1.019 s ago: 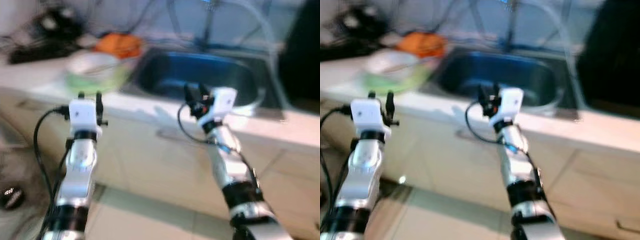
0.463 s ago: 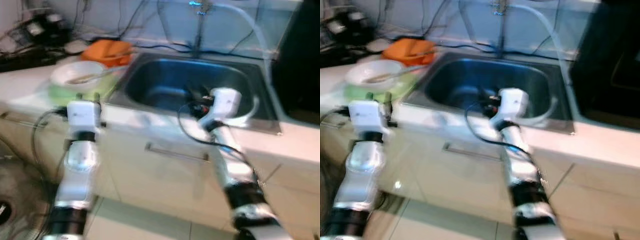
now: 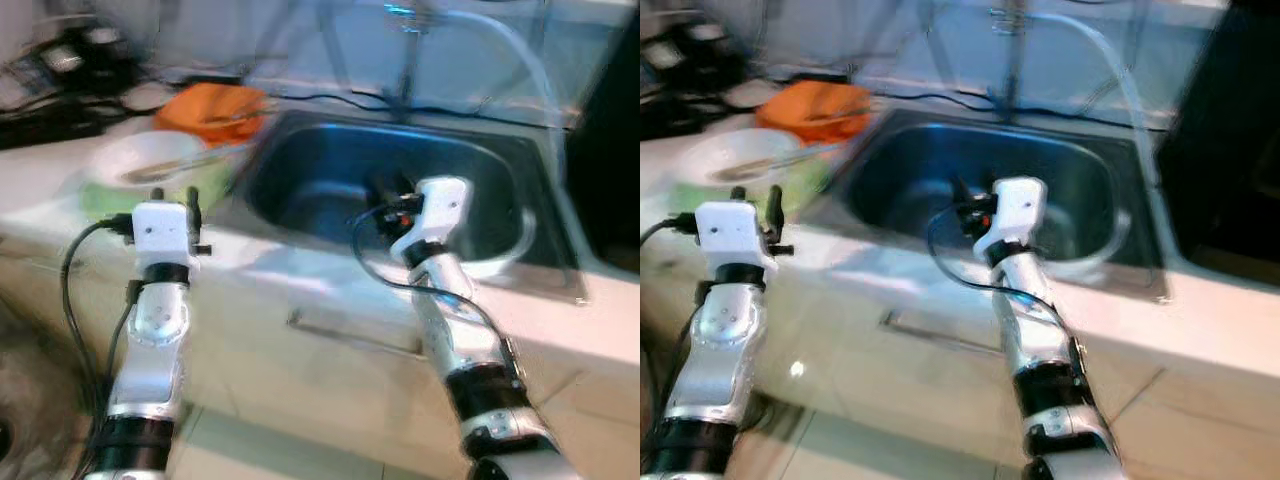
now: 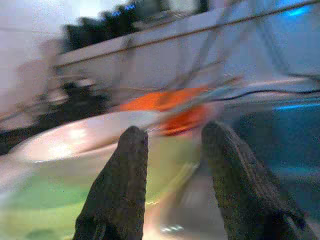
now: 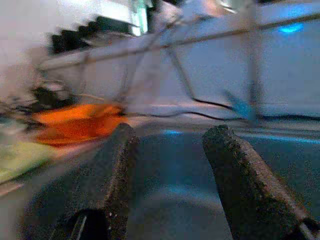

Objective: Kitchen organization

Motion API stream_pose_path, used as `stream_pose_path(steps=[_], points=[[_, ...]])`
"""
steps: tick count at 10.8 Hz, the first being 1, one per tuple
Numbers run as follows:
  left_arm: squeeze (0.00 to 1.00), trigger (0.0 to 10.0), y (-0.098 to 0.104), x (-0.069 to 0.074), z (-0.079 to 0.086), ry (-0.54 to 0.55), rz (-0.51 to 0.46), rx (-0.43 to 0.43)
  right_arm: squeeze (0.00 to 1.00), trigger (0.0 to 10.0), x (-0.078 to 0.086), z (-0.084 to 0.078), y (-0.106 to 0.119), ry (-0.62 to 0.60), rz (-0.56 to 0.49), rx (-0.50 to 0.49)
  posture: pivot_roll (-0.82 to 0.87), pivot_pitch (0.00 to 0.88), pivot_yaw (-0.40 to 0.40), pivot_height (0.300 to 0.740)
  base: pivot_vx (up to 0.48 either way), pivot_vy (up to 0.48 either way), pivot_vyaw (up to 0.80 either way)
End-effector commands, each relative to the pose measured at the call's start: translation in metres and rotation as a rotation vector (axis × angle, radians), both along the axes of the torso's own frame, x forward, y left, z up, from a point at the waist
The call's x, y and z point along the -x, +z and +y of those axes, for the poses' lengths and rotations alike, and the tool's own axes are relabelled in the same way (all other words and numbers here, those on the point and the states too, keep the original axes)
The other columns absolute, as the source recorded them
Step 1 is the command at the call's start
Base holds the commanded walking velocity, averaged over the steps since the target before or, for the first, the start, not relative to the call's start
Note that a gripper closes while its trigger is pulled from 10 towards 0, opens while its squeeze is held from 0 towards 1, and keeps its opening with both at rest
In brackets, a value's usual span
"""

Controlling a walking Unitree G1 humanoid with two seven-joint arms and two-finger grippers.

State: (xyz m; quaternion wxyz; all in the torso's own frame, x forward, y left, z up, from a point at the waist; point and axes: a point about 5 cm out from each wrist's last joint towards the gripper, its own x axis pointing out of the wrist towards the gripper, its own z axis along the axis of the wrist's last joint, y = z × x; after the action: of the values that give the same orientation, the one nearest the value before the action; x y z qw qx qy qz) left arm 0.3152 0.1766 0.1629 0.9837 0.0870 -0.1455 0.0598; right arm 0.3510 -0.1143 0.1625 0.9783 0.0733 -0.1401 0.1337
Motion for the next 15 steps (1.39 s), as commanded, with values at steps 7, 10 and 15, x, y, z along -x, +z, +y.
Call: stream_pose_path(steps=[7,10,15], points=[[0.0,10.0,0.006,0.0,0.004,0.004,-0.014,-0.036,0.0,10.0,-0.001,0.007,0.006,0.019,-0.008,-0.026,0.15,0.039,0.017,0.74,0.186,0.334,0.0],[0.0,10.0,0.006,0.0,0.001,-0.013,-0.016,-0.051,0.0,10.0,-0.001,0.007,0.005,0.017,-0.003,-0.025,0.15,0.041,0.017,0.74,0.0,0.0,0.0],[0.0,10.0,0.007,0.001,-0.009,-0.072,-0.022,-0.058,0.0,10.0,-0.002,0.004,0.003,-0.005,0.009,-0.022,0.15,0.04,0.017,0.74,0.0,0.0,0.0]])
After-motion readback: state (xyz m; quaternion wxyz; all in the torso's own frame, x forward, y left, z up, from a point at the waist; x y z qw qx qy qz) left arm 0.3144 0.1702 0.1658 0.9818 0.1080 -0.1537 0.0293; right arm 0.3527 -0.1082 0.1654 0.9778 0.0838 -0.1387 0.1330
